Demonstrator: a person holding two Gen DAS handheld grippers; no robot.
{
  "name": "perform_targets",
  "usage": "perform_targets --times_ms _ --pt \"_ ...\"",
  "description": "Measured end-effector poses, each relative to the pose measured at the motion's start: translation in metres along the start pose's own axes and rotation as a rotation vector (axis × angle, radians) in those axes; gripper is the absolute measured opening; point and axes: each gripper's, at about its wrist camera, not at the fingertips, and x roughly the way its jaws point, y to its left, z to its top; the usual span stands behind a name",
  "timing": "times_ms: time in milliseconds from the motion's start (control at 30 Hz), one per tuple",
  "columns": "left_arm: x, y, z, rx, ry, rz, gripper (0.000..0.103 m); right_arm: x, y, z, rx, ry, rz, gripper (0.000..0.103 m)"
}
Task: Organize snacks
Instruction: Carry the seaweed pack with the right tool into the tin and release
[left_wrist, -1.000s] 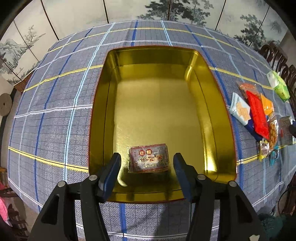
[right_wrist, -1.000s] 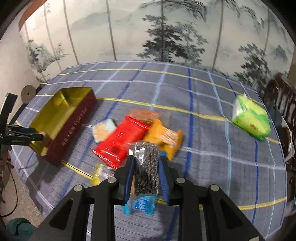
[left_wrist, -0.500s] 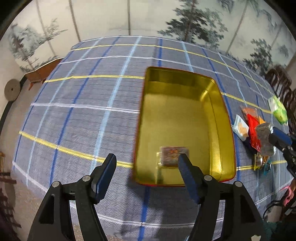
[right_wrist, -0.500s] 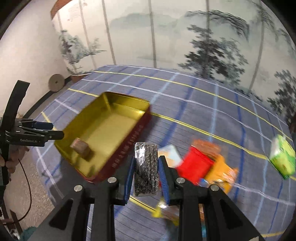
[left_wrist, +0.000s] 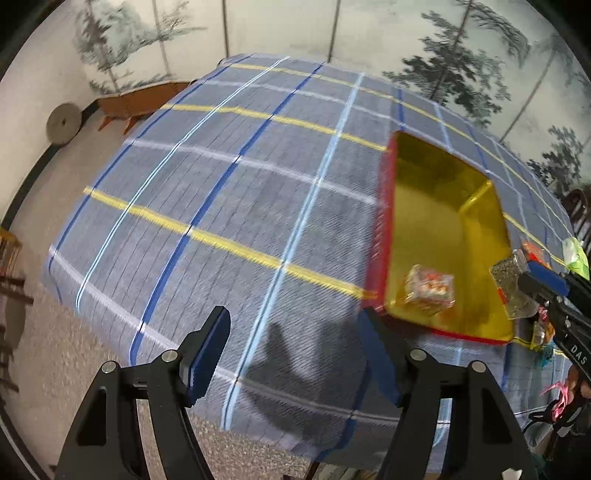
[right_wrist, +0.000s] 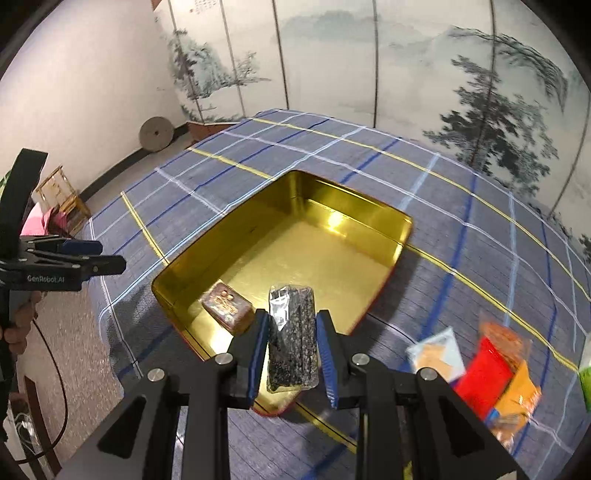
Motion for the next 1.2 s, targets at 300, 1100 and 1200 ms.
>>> perform_targets --times_ms 300,1100,1200 --pt "0.01 0.012 -0.014 -0.043 0.038 -0.002 0.068 0.03 0.009 -0.001 -0.019 0.051 0.0 0.027" --pt "0.015 -0.016 -0.028 -0.014 0.065 -0.045 0.068 0.04 0.007 -0.004 0.021 0.051 0.041 0.035" --pt "0.012 -0.03 -0.024 0.013 0.053 -0.068 0.068 0.023 -0.002 -0.008 0.051 0.025 0.05 0.038"
